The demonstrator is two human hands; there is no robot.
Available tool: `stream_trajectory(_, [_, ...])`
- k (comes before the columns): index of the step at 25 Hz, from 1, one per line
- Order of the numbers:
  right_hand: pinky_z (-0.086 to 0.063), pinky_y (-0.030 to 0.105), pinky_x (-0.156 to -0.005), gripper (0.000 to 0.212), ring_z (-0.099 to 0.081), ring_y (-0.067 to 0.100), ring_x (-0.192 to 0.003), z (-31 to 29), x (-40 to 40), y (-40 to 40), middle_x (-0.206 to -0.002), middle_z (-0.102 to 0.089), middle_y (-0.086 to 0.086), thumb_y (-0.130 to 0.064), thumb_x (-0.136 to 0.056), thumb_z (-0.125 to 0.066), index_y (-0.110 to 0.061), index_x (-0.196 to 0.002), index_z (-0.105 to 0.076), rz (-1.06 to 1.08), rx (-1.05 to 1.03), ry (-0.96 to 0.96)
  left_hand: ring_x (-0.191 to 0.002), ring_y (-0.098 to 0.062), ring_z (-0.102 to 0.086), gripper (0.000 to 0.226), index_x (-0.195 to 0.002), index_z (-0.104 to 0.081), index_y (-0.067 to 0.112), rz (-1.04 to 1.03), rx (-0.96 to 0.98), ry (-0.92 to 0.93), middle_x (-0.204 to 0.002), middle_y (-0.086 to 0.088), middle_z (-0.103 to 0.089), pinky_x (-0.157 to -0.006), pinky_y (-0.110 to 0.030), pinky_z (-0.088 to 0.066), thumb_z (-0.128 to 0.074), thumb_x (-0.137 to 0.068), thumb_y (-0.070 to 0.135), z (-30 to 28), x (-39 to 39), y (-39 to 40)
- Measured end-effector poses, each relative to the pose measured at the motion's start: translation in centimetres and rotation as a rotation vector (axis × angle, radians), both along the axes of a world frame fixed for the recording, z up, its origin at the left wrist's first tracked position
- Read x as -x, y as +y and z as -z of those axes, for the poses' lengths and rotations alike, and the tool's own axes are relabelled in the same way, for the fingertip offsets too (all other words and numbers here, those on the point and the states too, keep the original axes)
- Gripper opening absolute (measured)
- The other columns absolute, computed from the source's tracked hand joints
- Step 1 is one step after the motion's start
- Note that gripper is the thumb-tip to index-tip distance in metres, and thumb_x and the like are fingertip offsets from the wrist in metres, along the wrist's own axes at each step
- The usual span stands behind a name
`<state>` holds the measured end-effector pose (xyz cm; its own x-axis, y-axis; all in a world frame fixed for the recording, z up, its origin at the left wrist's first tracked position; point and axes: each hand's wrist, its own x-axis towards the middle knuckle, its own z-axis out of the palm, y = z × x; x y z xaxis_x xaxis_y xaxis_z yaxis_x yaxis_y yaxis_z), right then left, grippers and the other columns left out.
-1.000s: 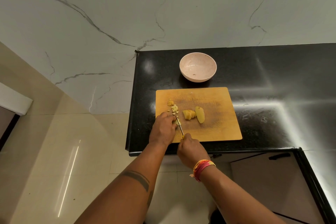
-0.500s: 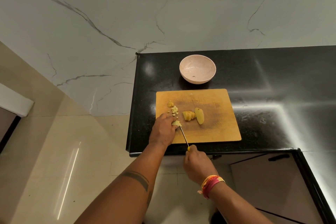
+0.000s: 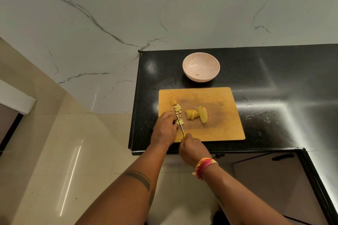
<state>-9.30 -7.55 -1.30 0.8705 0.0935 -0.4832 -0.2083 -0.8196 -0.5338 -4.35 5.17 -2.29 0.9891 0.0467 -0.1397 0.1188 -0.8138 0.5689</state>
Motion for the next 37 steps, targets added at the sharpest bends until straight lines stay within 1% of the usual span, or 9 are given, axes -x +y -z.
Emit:
stream_trajectory(5, [-0.042,0.035,-0.065,0.017,-0.060,0.030,-0.079,0.0,-0.4,0.1,-0.096,-0.064,0.017,-0.019,-0.103,-0.037,-0.008,-0.107,-0.049,-0.034,0.025,0.046,-0.106,-0.016,-0.056,0.019,-0.114,-0.071,0.017,-0.001,-0.031,0.004,-0.114,0.002,-0.056,-0.092,-0.035,-0.054,-0.067,-0.096,0.022,-0.4,-0.4,-0.1])
stream_trajectory(10, [-0.047,0.036,-0.065,0.017,-0.062,0.025,-0.077,0.0,0.6,-1.0,-0.090,-0.063,0.010,-0.022,-0.103,-0.037,-0.011,-0.104,-0.050,-0.040,0.020,0.091,-0.108,-0.015,-0.055,0.022,-0.118,-0.069,0.017,-0.026,-0.040,0.011,-0.118,0.001,-0.055,-0.092,-0.032,-0.052,-0.066,-0.097,0.024,-0.7,-0.3,-0.3])
stream_trajectory(17, [-0.040,0.031,-0.055,0.019,-0.060,0.016,-0.070,-0.7,2.6,-2.1,-0.082,-0.063,0.002,-0.028,-0.106,-0.036,-0.016,-0.104,-0.051,-0.011,0.021,0.055,-0.111,-0.016,-0.055,0.030,-0.127,-0.064,0.021,-0.060,0.013,0.018,-0.122,0.000,-0.055,-0.094,-0.035,-0.053,-0.066,-0.097,0.024,-0.8,-0.1,-0.4])
stream_trajectory(22, [-0.037,0.028,-0.052,0.019,-0.059,0.014,-0.069,-0.9,2.9,-2.5,-0.082,-0.062,0.000,-0.029,-0.108,-0.035,-0.016,-0.108,-0.049,0.098,0.002,0.032,-0.108,-0.013,-0.058,0.036,-0.134,-0.060,0.024,-0.092,0.090,0.006,-0.125,0.001,-0.058,-0.094,-0.036,-0.055,-0.064,-0.098,0.021,-0.5,0.4,0.0])
stream_trajectory(25, [-0.042,0.032,-0.056,0.020,-0.060,0.016,-0.071,-0.3,2.9,-1.5,-0.084,-0.061,0.001,-0.029,-0.107,-0.035,-0.015,-0.108,-0.049,0.140,-0.008,0.059,-0.116,-0.013,-0.055,0.053,-0.142,-0.052,0.025,-0.063,0.098,0.038,-0.133,0.003,-0.051,-0.098,-0.037,-0.053,-0.071,-0.093,0.030,-0.2,0.7,-0.3])
stream_trajectory(27, [-0.039,0.032,-0.055,0.019,-0.056,0.015,-0.070,-0.4,2.3,-0.6,-0.084,-0.059,0.002,-0.027,-0.107,-0.035,-0.014,-0.104,-0.048,0.152,-0.017,0.074,-0.115,-0.015,-0.056,0.055,-0.143,-0.051,0.024,-0.055,0.060,0.053,-0.133,0.002,-0.051,-0.096,-0.037,-0.053,-0.072,-0.093,0.029,-0.1,0.1,-0.5])
stream_trajectory(31, [-0.041,0.034,-0.065,0.018,-0.057,0.025,-0.077,-0.8,0.3,0.9,-0.093,-0.061,0.011,-0.023,-0.104,-0.036,-0.011,-0.100,-0.049,0.191,-0.043,0.088,-0.111,-0.019,-0.056,0.041,-0.136,-0.056,0.019,-0.061,-0.026,0.020,-0.129,-0.002,-0.053,-0.091,-0.033,-0.051,-0.067,-0.097,0.024,-0.4,-1.9,-0.7])
stream_trajectory(35, [-0.049,0.039,-0.072,0.022,-0.062,0.032,-0.088,-1.0,-2.1,1.6,-0.103,-0.066,0.018,-0.020,-0.101,-0.038,-0.005,-0.109,-0.052,0.212,-0.071,0.108,-0.107,-0.020,-0.056,0.031,-0.127,-0.060,0.018,-0.069,-0.046,0.003,-0.125,-0.003,-0.053,-0.089,-0.035,-0.053,-0.066,-0.098,0.021,-0.5,-4.2,-0.6])
stream_trajectory(37, [-0.053,0.041,-0.077,0.019,-0.063,0.033,-0.092,-1.3,-3.1,1.8,-0.105,-0.066,0.019,-0.017,-0.101,-0.038,-0.005,-0.103,-0.052,0.170,-0.060,0.089,-0.104,-0.018,-0.056,0.028,-0.124,-0.061,0.019,-0.092,-0.044,-0.002,-0.124,-0.002,-0.054,-0.087,-0.032,-0.053,-0.066,-0.097,0.020,-0.6,-5.5,-0.6])
